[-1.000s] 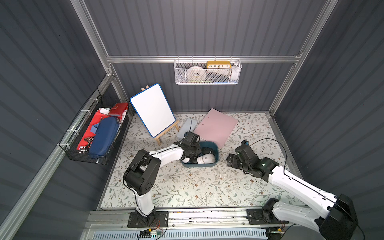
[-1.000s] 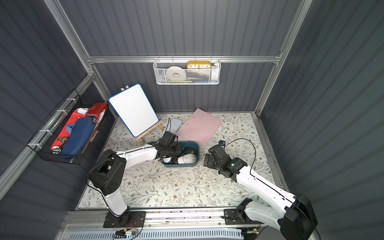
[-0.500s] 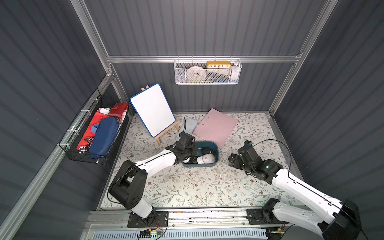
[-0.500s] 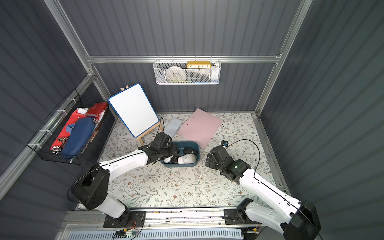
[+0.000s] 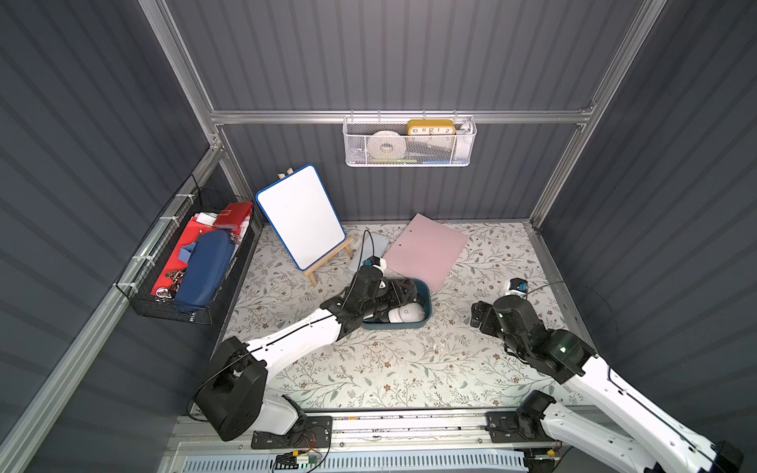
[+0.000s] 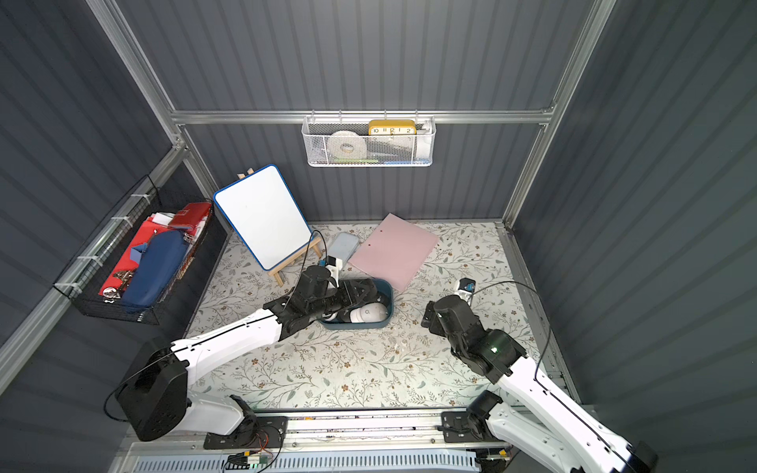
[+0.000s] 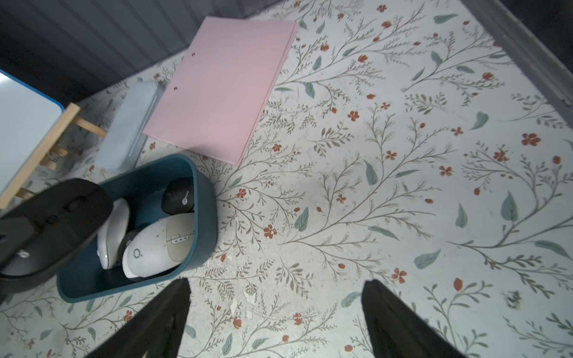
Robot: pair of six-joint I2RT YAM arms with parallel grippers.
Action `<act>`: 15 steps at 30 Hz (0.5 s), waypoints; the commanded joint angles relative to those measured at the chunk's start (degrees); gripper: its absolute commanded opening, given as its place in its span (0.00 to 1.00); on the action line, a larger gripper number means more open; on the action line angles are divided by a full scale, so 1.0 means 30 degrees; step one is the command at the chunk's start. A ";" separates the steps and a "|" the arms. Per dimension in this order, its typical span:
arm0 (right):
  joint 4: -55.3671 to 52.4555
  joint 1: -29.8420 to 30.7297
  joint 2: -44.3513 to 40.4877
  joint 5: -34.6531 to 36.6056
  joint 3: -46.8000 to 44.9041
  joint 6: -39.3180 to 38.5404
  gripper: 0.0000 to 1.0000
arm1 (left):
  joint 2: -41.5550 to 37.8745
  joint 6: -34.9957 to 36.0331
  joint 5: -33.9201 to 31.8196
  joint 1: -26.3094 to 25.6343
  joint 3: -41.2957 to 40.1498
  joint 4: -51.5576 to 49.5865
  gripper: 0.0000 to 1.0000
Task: Take out the mouse from the storage box
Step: Pick up the mouse from the storage box, then place the mouse at the center of the board.
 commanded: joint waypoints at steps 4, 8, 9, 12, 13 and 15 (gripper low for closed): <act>-0.1438 -0.0023 -0.1884 0.1471 -0.0462 0.1378 0.90 | 0.3047 0.0234 0.1279 -0.1580 0.2764 0.0508 0.33; -0.3425 -0.0022 -0.2652 0.2649 0.0064 0.2246 0.90 | 0.5406 0.0858 0.1665 -0.2309 0.4535 0.0181 0.33; -0.3778 -0.0029 -0.2912 0.2830 0.0113 0.2446 0.90 | 0.5963 0.0918 0.1595 -0.2461 0.4866 0.0142 0.33; -0.3506 -0.0024 -0.3868 0.2770 -0.0275 0.2342 0.90 | 0.7775 0.0888 0.1966 -0.2937 0.6059 -0.0011 0.32; -0.3625 0.0000 -0.4059 0.2643 -0.0324 0.2377 0.90 | 0.8263 0.0889 0.1851 -0.3178 0.6461 -0.0083 0.31; -0.3840 -0.0004 -0.4241 0.2643 -0.0371 0.2504 0.90 | 0.9156 0.1067 0.1820 -0.3466 0.7272 -0.0520 0.31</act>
